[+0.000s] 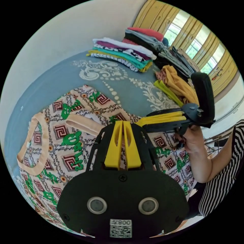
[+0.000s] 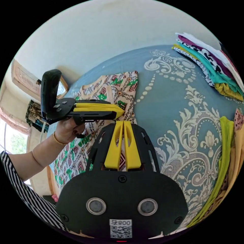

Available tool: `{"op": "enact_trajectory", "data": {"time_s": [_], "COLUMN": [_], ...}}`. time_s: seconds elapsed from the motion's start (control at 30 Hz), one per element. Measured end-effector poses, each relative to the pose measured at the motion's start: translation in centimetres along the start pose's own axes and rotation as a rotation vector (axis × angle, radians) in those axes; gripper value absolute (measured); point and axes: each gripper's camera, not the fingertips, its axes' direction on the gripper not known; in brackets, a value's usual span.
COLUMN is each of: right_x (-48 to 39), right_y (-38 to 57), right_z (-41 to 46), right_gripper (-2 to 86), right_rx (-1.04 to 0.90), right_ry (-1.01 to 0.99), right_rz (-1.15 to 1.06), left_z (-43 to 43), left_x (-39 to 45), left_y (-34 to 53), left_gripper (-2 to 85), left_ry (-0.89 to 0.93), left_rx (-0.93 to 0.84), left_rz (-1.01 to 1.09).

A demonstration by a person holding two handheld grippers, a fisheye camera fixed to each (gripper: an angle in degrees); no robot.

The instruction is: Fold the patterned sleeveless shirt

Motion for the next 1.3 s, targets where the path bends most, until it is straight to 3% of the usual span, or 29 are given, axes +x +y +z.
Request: {"op": "enact_trajectory", "data": {"time_s": [0.13, 0.3, 0.47, 0.6, 0.67, 0.8, 1.03, 1.3], "right_x": [-2.4, -7.2, -12.4, -18.9, -22.3, -31.1, -45.9, -60.3], "right_y": [0.2, -0.1, -2.2, -5.6, -7.1, -10.4, -15.5, -19.6], "right_z": [-0.6, 0.1, 2.5, 6.0, 8.2, 15.2, 25.8, 39.6], "right_gripper": [0.1, 0.2, 0.6, 2.2, 3.0, 4.4, 5.9, 6.2], "right_rx": [0.131, 0.273, 0.205, 0.110, 0.067, -0.124, -0.270, -0.478], "right_ry": [0.094, 0.029, -0.126, -0.298, -0.364, -0.392, -0.326, -0.015], "right_rz": [0.003, -0.096, -0.238, -0.360, -0.414, -0.573, -0.799, -1.033], "left_z": [-8.6, -19.6, -32.3, -37.6, -39.6, -41.8, -46.0, -49.8], "left_x": [-0.5, -2.2, -4.5, -7.0, -8.9, -10.4, -10.3, -8.6], "left_y": [3.9, 15.6, 33.5, 42.4, 46.3, 49.4, 52.9, 54.7], "left_gripper": [0.7, 2.6, 6.3, 7.7, 8.2, 7.0, 2.1, 1.0], "left_ry": [-0.016, -0.094, -0.331, -0.327, -0.231, -0.120, -0.032, -0.012], "left_rx": [0.159, 0.312, 0.422, 0.495, 0.581, 0.690, 0.770, 0.784], "left_rz": [-0.120, -0.437, -0.941, -1.179, -1.285, -1.314, -1.254, -1.220]}}
